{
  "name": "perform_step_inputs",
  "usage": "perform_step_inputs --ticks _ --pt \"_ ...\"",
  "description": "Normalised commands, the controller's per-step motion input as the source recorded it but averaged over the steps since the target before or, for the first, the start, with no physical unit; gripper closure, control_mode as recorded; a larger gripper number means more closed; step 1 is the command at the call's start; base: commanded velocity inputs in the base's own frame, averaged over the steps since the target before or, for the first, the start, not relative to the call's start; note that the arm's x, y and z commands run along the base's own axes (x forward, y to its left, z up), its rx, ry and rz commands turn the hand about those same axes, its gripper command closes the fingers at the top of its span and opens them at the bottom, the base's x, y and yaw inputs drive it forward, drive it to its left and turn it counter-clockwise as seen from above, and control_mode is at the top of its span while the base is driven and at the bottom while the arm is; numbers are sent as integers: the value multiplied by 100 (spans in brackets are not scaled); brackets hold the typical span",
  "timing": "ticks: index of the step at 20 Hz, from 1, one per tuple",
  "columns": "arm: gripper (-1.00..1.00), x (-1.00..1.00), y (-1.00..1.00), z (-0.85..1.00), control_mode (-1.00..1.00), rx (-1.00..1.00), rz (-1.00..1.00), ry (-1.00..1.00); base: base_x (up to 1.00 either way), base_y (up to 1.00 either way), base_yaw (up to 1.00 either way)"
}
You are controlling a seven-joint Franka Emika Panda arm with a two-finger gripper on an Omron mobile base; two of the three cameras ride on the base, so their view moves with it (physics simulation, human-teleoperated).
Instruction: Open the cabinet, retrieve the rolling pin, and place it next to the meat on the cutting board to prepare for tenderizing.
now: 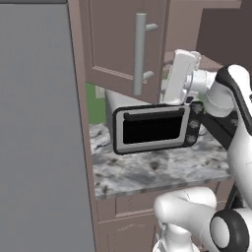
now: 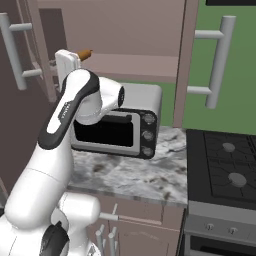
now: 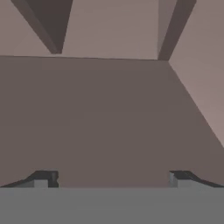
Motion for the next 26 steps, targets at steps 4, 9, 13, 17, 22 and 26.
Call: perform_step_inputs --ticks 4,9,13,17,22,26 --pt "-100 0 76 0 -100 -2 4 7 0 0 0" --pt "-100 -5 75 0 -100 -1 5 6 0 0 0" --pt "-100 -5 74 0 -100 -1 4 6 0 0 0" --pt "-100 0 66 0 -100 -2 1 3 0 0 0" --pt "-100 0 56 0 -100 -3 0 3 0 0 0" --pt "-100 5 20 -25 -100 -22 -1 6 0 0 0"
